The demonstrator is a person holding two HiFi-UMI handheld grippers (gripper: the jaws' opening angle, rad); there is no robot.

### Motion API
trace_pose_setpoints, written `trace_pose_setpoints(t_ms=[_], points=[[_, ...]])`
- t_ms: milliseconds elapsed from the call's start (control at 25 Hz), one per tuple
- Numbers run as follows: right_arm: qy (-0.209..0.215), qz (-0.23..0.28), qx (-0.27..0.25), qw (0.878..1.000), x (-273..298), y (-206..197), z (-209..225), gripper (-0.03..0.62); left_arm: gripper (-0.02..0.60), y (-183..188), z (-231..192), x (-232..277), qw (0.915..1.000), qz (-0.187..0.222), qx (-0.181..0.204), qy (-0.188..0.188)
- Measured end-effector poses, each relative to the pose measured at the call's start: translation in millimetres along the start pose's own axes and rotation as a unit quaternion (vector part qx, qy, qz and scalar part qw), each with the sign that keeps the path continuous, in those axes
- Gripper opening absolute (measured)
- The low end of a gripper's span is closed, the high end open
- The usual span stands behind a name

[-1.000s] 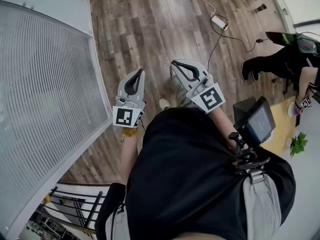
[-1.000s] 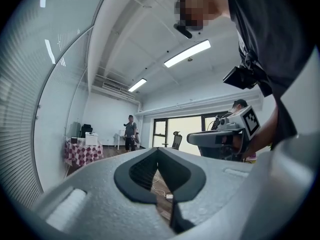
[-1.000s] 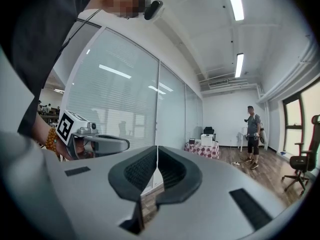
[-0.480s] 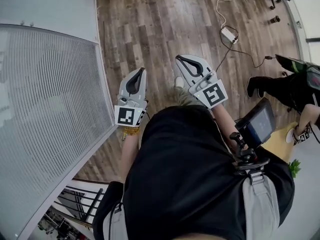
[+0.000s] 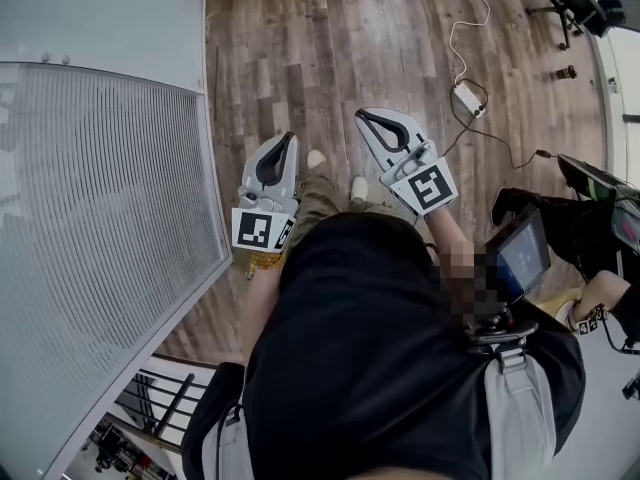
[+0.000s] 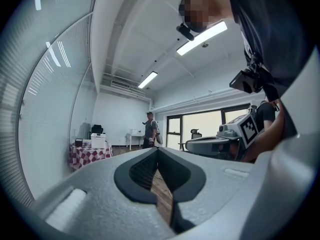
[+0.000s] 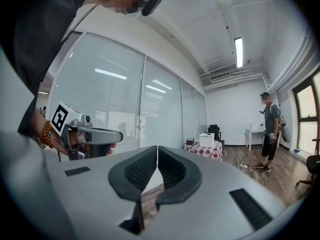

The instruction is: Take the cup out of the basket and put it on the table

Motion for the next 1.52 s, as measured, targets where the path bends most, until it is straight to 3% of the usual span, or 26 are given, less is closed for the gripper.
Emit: trace_pose_setpoints(t_ms=[200,400,680,920,1040,1240,1520], points=[[-0.001,-0.014,-0.006,1.0,34.5,-11.2,23.7,0.014,0.005,-2.2,-41.2,38.2,1.0,0.002,-0.009,-0.001],[-0.015,-0.045,-0.011,0.999,95.2,-14.7,68.9,0.014,0.006,11.1,-101.9,106.2,0.9995,0.004,-0.01,-0.031],[0.004,-0.084,-0.02,0.996,231.6,-0.1,146.4,0.014,0.006,60.9,-220.8,203.7,0.9984,0.027,-0.017,-0.046],[0.02,-0.061,-0.027,0.998,331.3,-11.2,175.7,0.014,0.006,77.0,-317.2,244.7,0.9992,0.028,-0.008,-0.027],[0.016,-0.073,-0.02,0.997,347.7,-20.5,184.7,0.014,0.006,75.9,-333.9,252.3,0.9991,0.02,-0.012,-0.035],[0.01,-0.072,-0.006,0.997,385.2,-41.2,229.9,0.014,0.006,82.6,-358.2,298.9,0.9963,-0.006,-0.013,-0.084],[0.021,-0.048,0.019,0.998,469.7,-84.9,334.6,0.014,0.006,100.9,-411.1,407.8,0.9973,-0.03,-0.007,-0.067]])
Point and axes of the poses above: the fingertips, and each gripper's own axes: x forward along the fingers, z to its right, y out of its top, the point moved 8 cm from there along -x, backward along the fingers, and after that the axes turned 14 degrees about -x, right-handed, at the moved point
